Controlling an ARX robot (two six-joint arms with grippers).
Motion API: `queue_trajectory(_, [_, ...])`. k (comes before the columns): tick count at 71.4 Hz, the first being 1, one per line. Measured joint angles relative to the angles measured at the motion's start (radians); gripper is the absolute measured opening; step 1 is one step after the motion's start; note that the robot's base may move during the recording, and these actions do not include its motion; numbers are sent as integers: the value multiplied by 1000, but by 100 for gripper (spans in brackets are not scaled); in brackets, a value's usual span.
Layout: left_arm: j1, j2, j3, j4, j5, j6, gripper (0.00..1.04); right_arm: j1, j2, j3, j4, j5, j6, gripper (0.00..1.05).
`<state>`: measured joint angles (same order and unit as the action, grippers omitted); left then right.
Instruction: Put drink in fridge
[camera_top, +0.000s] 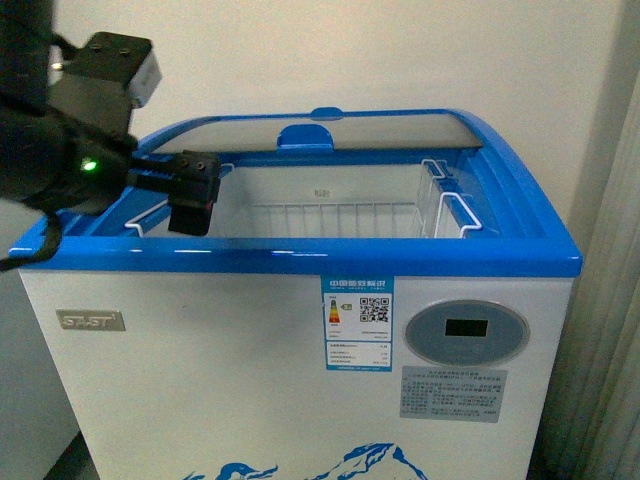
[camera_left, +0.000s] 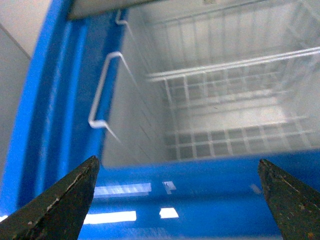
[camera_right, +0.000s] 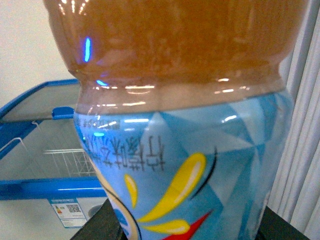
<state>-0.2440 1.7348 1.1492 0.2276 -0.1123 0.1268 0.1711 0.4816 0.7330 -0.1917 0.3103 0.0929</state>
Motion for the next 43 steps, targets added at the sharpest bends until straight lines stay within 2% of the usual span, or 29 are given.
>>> queue_trajectory(12, [-26,-354,-351,-40,35,-172,96,0,0,0,0,0,0,35])
queue_trajectory(18, [-16,-526,-568,225,-87,-157,83,0,0,0,0,0,0,35])
queue_trajectory(22, [16,-652,-697,342,-89,-150,74,0,0,0,0,0,0,35])
queue_trajectory(24, [30,-707,-743,351,-80,-148,71,0,0,0,0,0,0,35])
queue_trajectory(28, [71,-891,-893,354,-63,-145,57,0,1,1,-3,1,1,35])
queue_trajectory(34, [97,-970,-962,348,-33,-142,41,-59,116,174,-367,-171,11,35])
queue_trajectory(38, [106,-988,-980,341,-16,-139,34,-82,179,244,-505,-237,-11,35])
queue_trajectory(40, [113,-1008,-995,334,-6,-138,26,-98,238,283,-585,-296,-41,35])
queue_trajectory(43, [125,-1036,-1011,325,2,-138,18,-116,314,304,-598,-343,-105,35])
